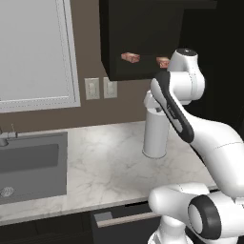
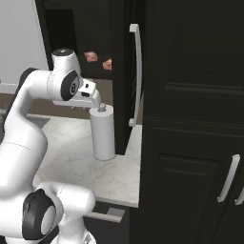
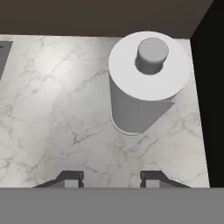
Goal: Locate and retrieve the bar soap and bar soap from the cabinet. Place them next to the sink.
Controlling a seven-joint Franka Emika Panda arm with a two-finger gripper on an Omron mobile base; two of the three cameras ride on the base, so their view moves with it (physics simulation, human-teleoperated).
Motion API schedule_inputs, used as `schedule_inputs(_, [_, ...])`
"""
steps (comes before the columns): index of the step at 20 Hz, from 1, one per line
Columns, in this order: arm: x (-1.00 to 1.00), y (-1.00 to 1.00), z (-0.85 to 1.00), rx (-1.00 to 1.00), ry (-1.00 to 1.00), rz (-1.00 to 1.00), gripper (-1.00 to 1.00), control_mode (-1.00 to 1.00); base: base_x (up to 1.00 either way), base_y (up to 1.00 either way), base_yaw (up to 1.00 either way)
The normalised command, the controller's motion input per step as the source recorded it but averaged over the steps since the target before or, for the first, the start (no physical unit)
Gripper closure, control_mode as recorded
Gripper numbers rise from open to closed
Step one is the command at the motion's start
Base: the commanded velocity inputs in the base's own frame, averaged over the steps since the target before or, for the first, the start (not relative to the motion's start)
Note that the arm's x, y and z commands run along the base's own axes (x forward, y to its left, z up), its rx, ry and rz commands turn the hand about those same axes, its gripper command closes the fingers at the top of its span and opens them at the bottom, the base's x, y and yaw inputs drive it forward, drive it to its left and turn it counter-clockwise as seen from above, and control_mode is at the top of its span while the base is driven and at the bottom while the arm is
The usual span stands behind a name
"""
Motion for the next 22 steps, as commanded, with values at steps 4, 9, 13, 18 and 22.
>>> schedule_inputs(4, [-0.02, 0.0, 0.0, 0.0, 0.0, 0.0, -1.0, -1.0, 0.0, 0.0, 0.0])
schedule_inputs(9, [-0.07, 0.0, 0.03, 0.0, -0.02, -0.03, -1.0, -1.0, 0.0, 0.0, 0.0])
schedule_inputs(13, [-0.26, 0.03, 0.23, 0.0, -0.12, -0.12, -1.0, -1.0, 0.0, 0.0, 0.0])
schedule_inputs(18, [-0.18, 0.03, 0.35, -0.03, -0.13, -0.15, -1.0, -1.0, 0.0, 0.0, 0.0])
schedule_inputs(22, [-0.03, 0.0, 0.39, -0.07, -0.11, -0.17, -1.0, -1.0, 0.0, 0.0, 0.0])
